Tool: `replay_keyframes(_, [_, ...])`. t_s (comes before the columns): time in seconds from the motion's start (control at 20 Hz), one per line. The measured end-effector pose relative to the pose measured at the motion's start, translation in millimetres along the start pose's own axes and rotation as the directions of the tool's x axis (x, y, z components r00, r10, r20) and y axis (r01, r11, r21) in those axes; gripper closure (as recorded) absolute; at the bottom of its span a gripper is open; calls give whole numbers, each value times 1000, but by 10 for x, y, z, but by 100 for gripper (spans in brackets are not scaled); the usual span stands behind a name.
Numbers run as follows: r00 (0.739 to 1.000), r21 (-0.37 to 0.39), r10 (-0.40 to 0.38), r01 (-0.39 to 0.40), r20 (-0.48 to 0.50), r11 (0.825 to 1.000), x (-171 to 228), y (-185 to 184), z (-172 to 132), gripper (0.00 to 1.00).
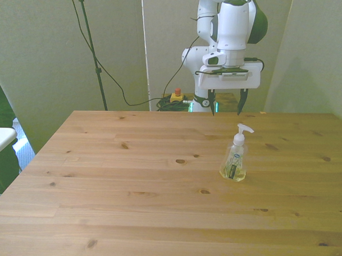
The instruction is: Knock down the sanitizer
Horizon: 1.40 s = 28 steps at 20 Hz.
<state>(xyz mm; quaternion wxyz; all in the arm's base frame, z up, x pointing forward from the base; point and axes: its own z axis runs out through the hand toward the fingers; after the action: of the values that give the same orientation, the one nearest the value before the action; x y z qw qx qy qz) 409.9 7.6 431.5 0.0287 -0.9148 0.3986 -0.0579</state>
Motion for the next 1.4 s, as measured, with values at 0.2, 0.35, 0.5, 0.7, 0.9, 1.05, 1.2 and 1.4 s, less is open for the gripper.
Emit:
replay_keyframes(0.2, [1000,-3,2,-2,1,1000,4,1,40,0])
replay_keyframes(0.35, [1000,7,16,-16,-8,1000,62,-20,62,100])
replay_keyframes(0.5, [999,16,44,-44,-17,999,174,-79,70,100])
replay_keyframes(0.7, [997,8,71,-71,-25,997,347,-239,94,100])
replay_keyframes(0.9, [996,6,90,-89,-29,996,538,-400,115,100])
replay_keyframes(1.05, [995,8,97,-97,-27,995,652,-504,138,100])
replay_keyframes(1.2, [994,6,103,-103,-30,995,743,-586,150,100])
replay_keyframes(1.4, [993,-2,113,-113,-38,994,864,-705,190,100])
